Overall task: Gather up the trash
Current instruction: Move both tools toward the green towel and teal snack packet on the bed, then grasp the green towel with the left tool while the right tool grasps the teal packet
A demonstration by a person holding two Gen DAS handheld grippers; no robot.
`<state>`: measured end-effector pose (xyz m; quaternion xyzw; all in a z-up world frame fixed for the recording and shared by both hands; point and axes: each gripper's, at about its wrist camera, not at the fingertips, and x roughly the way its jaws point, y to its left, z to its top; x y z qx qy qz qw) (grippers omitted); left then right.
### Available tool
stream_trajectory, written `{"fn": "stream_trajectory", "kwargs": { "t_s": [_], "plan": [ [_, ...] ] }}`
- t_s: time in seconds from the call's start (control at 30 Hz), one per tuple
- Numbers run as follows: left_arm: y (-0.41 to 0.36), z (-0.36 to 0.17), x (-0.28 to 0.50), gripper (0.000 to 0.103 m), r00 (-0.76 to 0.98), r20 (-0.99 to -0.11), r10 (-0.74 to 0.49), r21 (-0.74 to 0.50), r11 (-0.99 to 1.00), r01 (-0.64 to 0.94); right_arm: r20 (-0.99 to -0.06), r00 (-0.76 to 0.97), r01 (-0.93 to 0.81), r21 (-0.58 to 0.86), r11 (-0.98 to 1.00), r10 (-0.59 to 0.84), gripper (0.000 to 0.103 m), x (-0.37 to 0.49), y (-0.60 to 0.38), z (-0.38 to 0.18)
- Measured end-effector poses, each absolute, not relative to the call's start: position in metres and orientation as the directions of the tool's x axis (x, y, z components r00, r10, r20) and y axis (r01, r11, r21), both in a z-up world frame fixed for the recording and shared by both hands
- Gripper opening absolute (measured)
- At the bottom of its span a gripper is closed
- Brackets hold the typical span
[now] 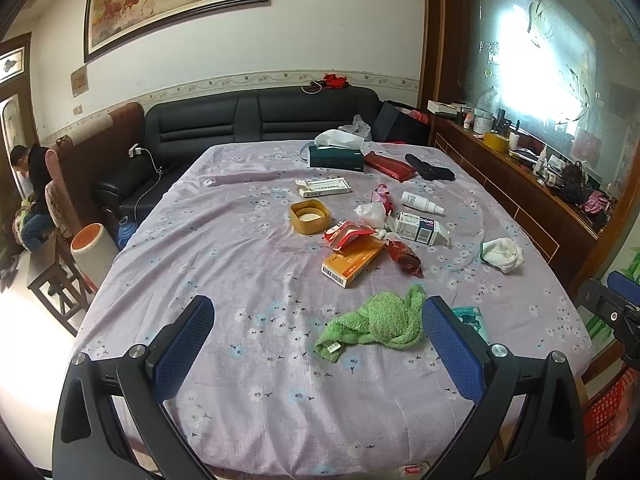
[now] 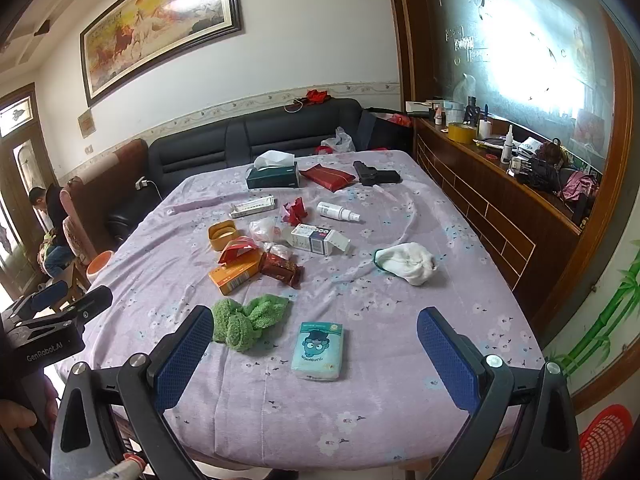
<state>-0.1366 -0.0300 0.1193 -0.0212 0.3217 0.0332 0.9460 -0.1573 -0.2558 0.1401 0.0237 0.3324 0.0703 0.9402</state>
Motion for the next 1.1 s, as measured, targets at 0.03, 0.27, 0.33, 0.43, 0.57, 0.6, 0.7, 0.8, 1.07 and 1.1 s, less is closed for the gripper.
{"fn": "stream_trajectory", "kwargs": {
  "t_s": [0.03, 0.27, 0.33, 0.43, 0.57, 0.6, 0.7, 0.8, 1.07, 1.1],
  "plan": [
    [-0.029, 0.119, -0.136, 0.103, 0.791, -0.611, 0.044, -0.022, 0.997, -0.073, -0.622, 0.769, -0.116, 0.092, 0.989, 0.148, 0.103, -0.157, -0.255, 0.140],
    [-0.023, 0.115, -0.126, 0.103, 0.777, -0.629, 0.030, -0.021, 0.998, -0.056, -0.631, 0.761, -0.113, 0.094, 0.989, 0.147, 0.103, -0.152, -0.250, 0.135],
    [-0.019, 0.111, -0.121, 0.103, 0.755, -0.656, 0.006, -0.045, 0.998, -0.046, -0.638, 0.757, -0.111, 0.092, 0.990, 0.144, 0.103, -0.150, -0.248, 0.133],
    [-0.014, 0.101, -0.119, 0.103, 0.720, -0.693, -0.034, -0.102, 0.994, -0.051, -0.655, 0.743, -0.108, 0.090, 0.990, 0.141, 0.103, -0.147, -0.248, 0.126],
    [-0.017, 0.079, -0.122, 0.103, 0.627, -0.772, -0.106, -0.156, 0.988, -0.024, -0.694, 0.709, -0.093, 0.080, 0.992, 0.122, 0.103, -0.143, -0.252, 0.110],
    [-0.018, 0.079, -0.121, 0.103, 0.619, -0.777, -0.113, -0.153, 0.988, -0.011, -0.703, 0.701, -0.089, 0.080, 0.993, 0.120, 0.103, -0.143, -0.253, 0.105],
    [-0.016, 0.087, -0.121, 0.103, 0.643, -0.753, -0.138, -0.169, 0.986, 0.014, -0.727, 0.678, -0.079, 0.076, 0.994, 0.110, 0.103, -0.139, -0.257, 0.093],
    [-0.003, 0.092, -0.113, 0.103, 0.660, -0.721, -0.211, -0.245, 0.969, 0.042, -0.749, 0.652, -0.082, 0.080, 0.993, 0.114, 0.103, -0.132, -0.256, 0.081],
    [-0.013, 0.075, -0.064, 0.103, 0.597, -0.782, -0.182, -0.109, 0.982, 0.157, -0.824, 0.535, -0.085, 0.168, 0.982, 0.187, 0.088, -0.095, -0.244, 0.034],
    [-0.016, 0.068, -0.056, 0.103, 0.575, -0.796, -0.189, -0.100, 0.978, 0.183, -0.834, 0.519, -0.088, 0.166, 0.982, 0.188, 0.088, -0.088, -0.240, 0.025]
  ]
}}
